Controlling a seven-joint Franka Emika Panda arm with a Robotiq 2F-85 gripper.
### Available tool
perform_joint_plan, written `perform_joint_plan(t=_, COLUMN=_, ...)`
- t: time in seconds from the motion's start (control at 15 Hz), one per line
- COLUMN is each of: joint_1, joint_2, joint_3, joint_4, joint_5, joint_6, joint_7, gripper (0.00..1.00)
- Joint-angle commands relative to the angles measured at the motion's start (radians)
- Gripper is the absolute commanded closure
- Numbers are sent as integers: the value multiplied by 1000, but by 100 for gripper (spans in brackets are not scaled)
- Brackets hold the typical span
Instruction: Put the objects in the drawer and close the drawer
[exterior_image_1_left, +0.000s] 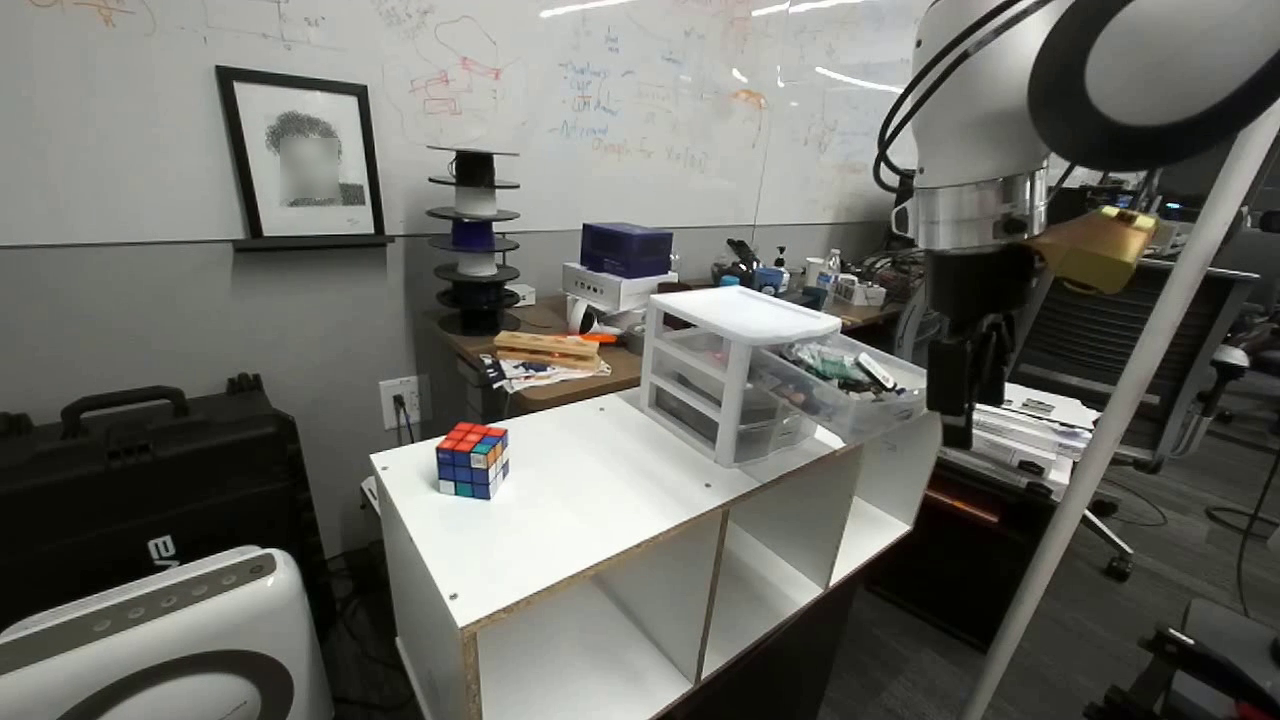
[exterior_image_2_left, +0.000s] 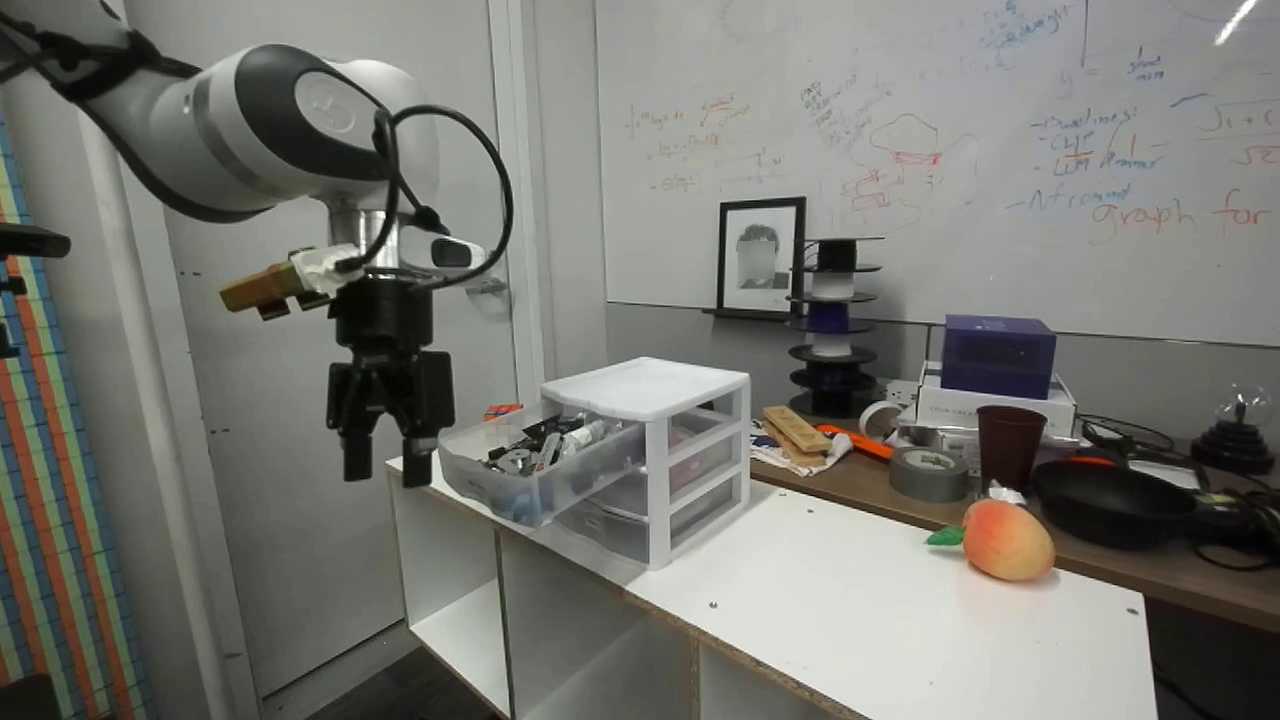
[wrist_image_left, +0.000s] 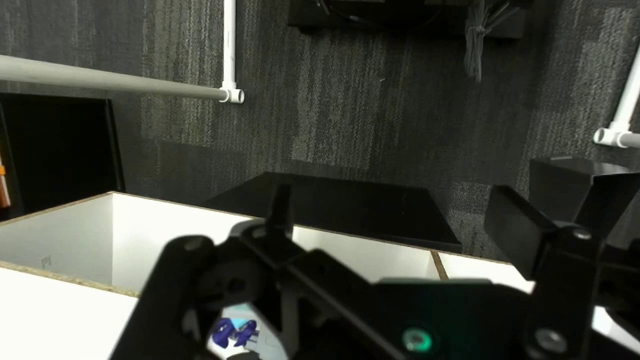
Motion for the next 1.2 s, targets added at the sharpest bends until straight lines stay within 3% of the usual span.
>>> perform_joint_plan(t=0.0, joint_1=-9, joint_2=83, joint_3=4, joint_4=40, joint_5=-50, joint_6=115, joint_7=28, gripper=34)
perform_joint_plan(t=0.2, joint_1=-6, joint_2=132, joint_3=3, joint_4=64, joint_5=-118, joint_6=215, joint_7=77, gripper=58)
perform_joint_plan(t=0.53, joint_1=-5, joint_2=154, joint_3=-1, joint_4=83, joint_5=-232, joint_6=245, joint_7=203, gripper=93)
perform_joint_plan(t=0.73, joint_1=-5, joint_2=160, joint_3=-1, joint_4=96, joint_5=-296, joint_6=245, joint_7=276, gripper=100)
perform_joint_plan(t=0.8, joint_1=-5, joint_2=164, joint_3=-1, joint_4=105, joint_5=-331, joint_6=263, joint_7=305, gripper=95)
perform_joint_plan(t=1.13, joint_1=2, joint_2=228, joint_3=-23, joint_4=188, joint_5=-480, joint_6=316, joint_7=432, gripper=94)
